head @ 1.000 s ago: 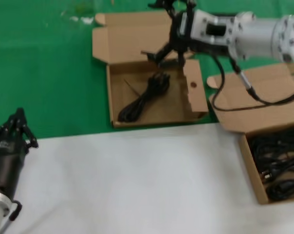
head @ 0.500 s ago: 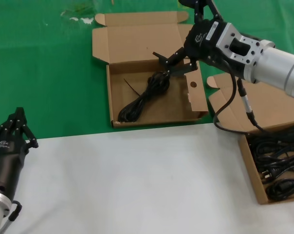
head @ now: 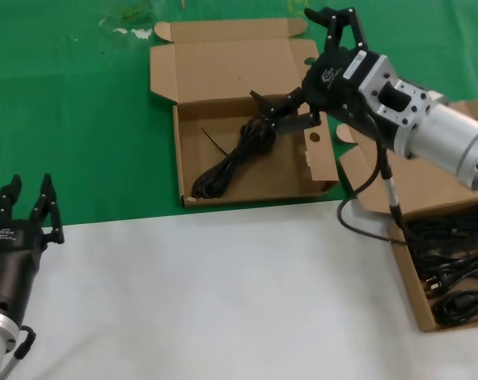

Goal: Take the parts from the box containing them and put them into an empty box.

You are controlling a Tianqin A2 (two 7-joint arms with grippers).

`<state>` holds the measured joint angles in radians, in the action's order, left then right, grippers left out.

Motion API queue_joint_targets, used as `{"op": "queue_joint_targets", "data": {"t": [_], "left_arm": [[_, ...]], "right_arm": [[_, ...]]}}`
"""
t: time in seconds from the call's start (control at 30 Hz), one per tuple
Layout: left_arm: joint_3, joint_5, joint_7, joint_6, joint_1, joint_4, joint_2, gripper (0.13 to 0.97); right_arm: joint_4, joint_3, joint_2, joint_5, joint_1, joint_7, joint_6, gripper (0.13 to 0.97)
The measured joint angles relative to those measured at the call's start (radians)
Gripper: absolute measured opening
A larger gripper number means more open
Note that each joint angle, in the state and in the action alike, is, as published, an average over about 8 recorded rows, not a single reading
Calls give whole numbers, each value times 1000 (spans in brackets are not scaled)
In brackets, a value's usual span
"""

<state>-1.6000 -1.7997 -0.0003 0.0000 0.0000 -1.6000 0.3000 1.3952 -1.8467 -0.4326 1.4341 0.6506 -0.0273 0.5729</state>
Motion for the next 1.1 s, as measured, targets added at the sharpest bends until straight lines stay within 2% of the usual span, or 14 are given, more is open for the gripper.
{"op": "queue_joint_targets", "data": {"t": [0.2,0.47,0.5,0.77,0.9,1.1], "left_arm": [[0,0,0,0,0,0,0,311],[0,0,0,0,0,0,0,494],[0,0,0,0,0,0,0,494],[0,0,0,0,0,0,0,708],[0,0,0,0,0,0,0,708],[0,0,0,0,0,0,0,822]], "right_arm": [[19,23,12,34,-61,2,-53,965],[44,53,29,79,-140,6,-124,966],[47,57,31,85,-151,6,-133,966],[73,88,47,131,-232,10,-204,966],[86,103,56,153,-273,11,-240,966],[105,126,68,187,-333,14,-293,966]]}}
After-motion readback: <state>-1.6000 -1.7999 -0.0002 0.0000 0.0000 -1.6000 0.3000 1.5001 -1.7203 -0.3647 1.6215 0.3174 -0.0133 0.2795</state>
